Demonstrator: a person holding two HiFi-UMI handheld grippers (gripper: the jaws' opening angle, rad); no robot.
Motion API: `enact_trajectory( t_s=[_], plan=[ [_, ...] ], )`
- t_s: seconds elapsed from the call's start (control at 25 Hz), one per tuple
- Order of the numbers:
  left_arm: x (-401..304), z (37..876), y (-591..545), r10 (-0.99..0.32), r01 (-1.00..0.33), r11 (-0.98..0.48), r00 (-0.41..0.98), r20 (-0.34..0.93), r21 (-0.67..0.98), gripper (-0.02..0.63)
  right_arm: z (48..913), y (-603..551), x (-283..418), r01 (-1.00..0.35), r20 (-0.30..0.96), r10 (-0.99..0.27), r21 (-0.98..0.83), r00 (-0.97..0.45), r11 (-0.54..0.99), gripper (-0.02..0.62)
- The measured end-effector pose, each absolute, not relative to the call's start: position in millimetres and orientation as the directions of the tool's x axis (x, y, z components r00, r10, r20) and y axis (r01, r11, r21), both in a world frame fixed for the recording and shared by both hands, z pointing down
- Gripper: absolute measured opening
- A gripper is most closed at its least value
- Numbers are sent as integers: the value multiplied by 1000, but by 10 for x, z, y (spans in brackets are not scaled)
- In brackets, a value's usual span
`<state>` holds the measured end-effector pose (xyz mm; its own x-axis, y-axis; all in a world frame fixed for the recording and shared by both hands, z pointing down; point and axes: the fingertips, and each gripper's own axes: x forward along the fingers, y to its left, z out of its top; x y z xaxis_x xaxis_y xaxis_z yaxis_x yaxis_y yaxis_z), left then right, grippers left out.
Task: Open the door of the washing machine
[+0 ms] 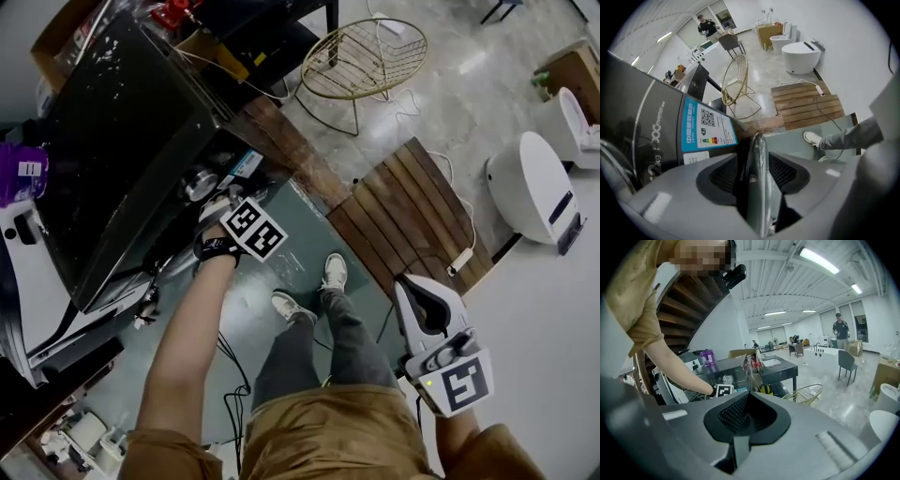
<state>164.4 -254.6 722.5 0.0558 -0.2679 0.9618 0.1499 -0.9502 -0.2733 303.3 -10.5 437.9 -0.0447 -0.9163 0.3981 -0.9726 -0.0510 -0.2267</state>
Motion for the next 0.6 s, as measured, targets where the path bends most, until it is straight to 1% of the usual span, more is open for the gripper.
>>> enact_trajectory(
  t_s=[0.16,0.32,0.44,0.56,0.6],
  plan=[
    [1689,7333,-2597,-294,197,-937,-1,956,-288,262,4453,-24,3040,-968,410,-911,-240,-37,-69,5],
    [1792,7399,-2598,-280,168,-947,-16,960,-274,253,4526,47,3082,-964,422,-907,-248,-20,-94,5],
    [1801,7462,-2616,-289,189,-943,-48,956,-276,253,4573,101,3102,-961,430,-903,-254,-13,-107,5],
    [1786,7519,-2650,-308,220,-934,-88,947,-283,234,4616,150,3111,-959,435,-900,-258,-7,-118,5],
    [1774,7539,-2666,-319,235,-928,-104,942,-289,213,4629,162,3113,-958,436,-900,-259,-5,-120,4]
  ],
)
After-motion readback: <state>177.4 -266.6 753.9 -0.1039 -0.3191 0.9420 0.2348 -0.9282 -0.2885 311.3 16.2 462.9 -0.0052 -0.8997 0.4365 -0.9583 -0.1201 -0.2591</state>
